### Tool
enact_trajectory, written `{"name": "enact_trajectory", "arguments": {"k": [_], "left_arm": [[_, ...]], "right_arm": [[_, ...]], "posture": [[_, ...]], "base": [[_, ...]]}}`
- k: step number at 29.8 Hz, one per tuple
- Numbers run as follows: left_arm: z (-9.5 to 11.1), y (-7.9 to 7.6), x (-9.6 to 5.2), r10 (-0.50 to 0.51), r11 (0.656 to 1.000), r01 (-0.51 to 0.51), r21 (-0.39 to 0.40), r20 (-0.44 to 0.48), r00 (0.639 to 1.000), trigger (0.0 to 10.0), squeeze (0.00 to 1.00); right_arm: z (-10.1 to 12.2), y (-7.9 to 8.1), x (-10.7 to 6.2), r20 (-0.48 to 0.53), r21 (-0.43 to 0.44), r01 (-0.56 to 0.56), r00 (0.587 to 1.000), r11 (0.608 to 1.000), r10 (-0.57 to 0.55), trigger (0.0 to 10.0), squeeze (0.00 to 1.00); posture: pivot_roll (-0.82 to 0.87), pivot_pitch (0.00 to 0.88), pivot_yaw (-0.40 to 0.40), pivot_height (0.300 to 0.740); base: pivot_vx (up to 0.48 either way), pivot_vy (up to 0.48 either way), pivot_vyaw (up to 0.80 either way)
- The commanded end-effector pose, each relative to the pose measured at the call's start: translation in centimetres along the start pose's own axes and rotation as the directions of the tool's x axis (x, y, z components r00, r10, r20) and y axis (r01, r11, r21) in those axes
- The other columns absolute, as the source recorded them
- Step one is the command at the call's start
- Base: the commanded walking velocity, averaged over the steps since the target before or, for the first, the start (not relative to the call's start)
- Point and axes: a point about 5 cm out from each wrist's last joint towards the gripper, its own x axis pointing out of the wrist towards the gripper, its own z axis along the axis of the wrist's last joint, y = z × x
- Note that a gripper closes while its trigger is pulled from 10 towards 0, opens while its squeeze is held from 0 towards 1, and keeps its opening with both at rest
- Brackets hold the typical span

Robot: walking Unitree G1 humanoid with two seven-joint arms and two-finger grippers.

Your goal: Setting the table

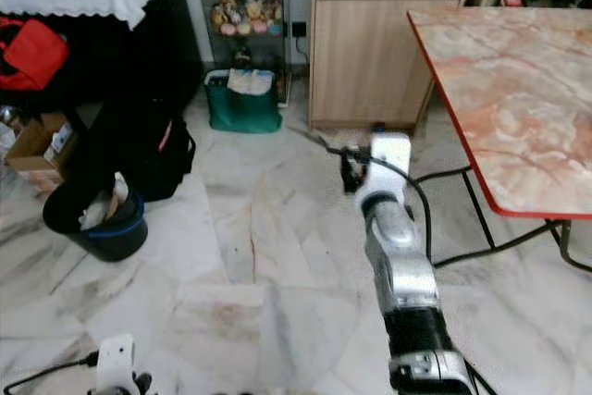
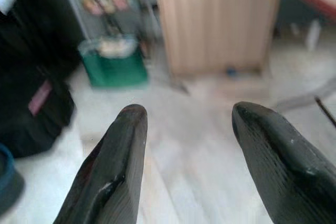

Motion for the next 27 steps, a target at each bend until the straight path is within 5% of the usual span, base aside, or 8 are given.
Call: {"name": "enact_trajectory", "arguments": {"k": [1,3,4,6,14,15,19,27], "left_arm": [[-0.4,0.1,-0.1,0.0,1.0,0.001,0.019,-0.016,1.0,10.0,0.0],[-0.4,0.2,-0.1,-0.002,1.0,0.003,0.02,-0.016,1.0,10.0,0.0],[-0.4,0.2,-0.1,-0.002,1.0,0.003,0.02,-0.016,1.0,10.0,0.0],[-0.4,0.2,-0.1,-0.01,1.0,0.01,0.019,-0.015,1.0,10.0,0.0],[-0.3,0.2,0.0,-0.013,1.0,0.014,0.024,-0.018,1.0,10.0,0.0],[-0.4,0.2,0.0,-0.015,1.0,0.016,0.026,-0.02,1.0,10.0,0.0],[-0.4,0.2,0.0,-0.016,1.0,0.017,0.022,-0.02,1.0,10.0,0.0],[-0.3,0.1,0.0,-0.021,1.0,0.022,0.022,-0.022,1.0,10.0,0.0]], "right_arm": [[-0.6,-0.7,-0.1,-0.013,0.017,0.019,1.0,1.0,-0.019,10.0,0.0],[-4.4,-1.8,-0.8,-0.13,0.038,0.053,0.99,0.998,-0.047,10.0,0.0],[-4.4,-1.8,-0.8,-0.13,0.038,0.053,0.99,0.998,-0.047,10.0,0.0],[-9.7,-2.9,-2.8,-0.303,0.023,0.094,0.949,0.995,-0.083,10.0,0.0],[-15.7,-3.9,-6.7,-0.508,0.036,0.159,0.853,0.987,-0.119,10.0,0.0],[-17.5,-3.8,-8.3,-0.568,0.024,0.16,0.814,0.987,-0.119,10.0,0.0],[-19.8,-3.4,-10.6,-0.638,0.002,0.138,0.763,0.99,-0.105,10.0,0.0],[-20.6,-3.0,-11.4,-0.648,-0.014,0.103,0.757,0.995,-0.087,10.0,0.0]], "posture": [[-0.09,0.105,0.023,0.74],[-0.09,0.109,0.025,0.74],[-0.09,0.109,0.025,0.74],[-0.09,0.115,0.026,0.74],[-0.09,0.118,0.029,0.74],[-0.09,0.119,0.032,0.74],[-0.08,0.116,0.027,0.74],[-0.08,0.113,0.028,0.74]], "base": [[0.0,0.0,0.0],[0.0,0.0,0.0],[0.0,0.0,0.0],[0.0,0.0,0.0],[0.0,0.0,0.0],[0.0,0.0,0.0],[0.0,0.0,0.0],[0.0,0.0,0.7]]}}
